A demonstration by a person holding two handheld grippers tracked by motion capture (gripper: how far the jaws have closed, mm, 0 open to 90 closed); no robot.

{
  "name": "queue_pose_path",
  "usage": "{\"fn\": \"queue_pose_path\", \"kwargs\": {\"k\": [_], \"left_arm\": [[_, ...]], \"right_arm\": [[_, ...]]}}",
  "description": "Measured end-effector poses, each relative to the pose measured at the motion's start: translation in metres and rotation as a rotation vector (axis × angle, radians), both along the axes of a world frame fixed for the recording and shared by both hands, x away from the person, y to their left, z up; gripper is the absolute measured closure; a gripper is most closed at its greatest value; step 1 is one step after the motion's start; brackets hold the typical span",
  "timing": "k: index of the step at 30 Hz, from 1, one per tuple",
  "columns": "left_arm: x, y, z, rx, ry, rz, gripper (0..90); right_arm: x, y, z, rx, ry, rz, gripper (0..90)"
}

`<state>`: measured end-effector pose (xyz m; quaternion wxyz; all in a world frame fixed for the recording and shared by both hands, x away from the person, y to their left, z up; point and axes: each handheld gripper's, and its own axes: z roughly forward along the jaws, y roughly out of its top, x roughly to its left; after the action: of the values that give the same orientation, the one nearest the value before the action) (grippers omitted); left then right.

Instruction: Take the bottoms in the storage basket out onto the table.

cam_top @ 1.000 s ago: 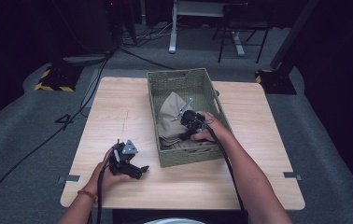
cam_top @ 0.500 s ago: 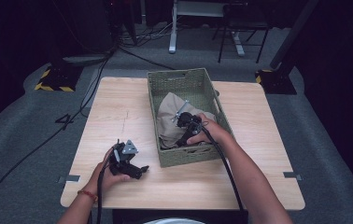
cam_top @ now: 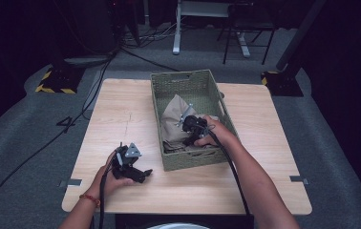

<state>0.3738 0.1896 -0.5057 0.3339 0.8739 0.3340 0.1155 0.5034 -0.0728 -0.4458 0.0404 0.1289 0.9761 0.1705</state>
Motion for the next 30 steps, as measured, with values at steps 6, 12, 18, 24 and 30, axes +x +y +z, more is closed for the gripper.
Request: {"fn": "queue_pose_path", "kwargs": {"k": [6, 12, 18, 24, 30], "left_arm": [[0.0, 0.0, 0.0, 0.0, 0.001, 0.0, 0.1], [0.0, 0.0, 0.0, 0.001, 0.001, 0.0, 0.1], [0.0, 0.0, 0.0, 0.0, 0.0, 0.0, 0.1], [0.0, 0.0, 0.0, 0.001, 0.001, 0.0, 0.1], [0.0, 0.0, 0.0, 0.003, 0.001, -0.001, 0.2]], "right_arm": [[0.0, -0.002, 0.002, 0.0, -0.014, 0.003, 77.9], [0.0, -0.004, 0.004, 0.014, -0.02, 0.003, 80.0], [-0.001, -0.007, 0.009, 0.062, -0.029, 0.006, 81.2], [-0.001, -0.011, 0.014, 0.13, -0.048, 0.002, 81.7], [-0.002, -0.017, 0.021, 0.205, -0.068, -0.013, 81.8]]}}
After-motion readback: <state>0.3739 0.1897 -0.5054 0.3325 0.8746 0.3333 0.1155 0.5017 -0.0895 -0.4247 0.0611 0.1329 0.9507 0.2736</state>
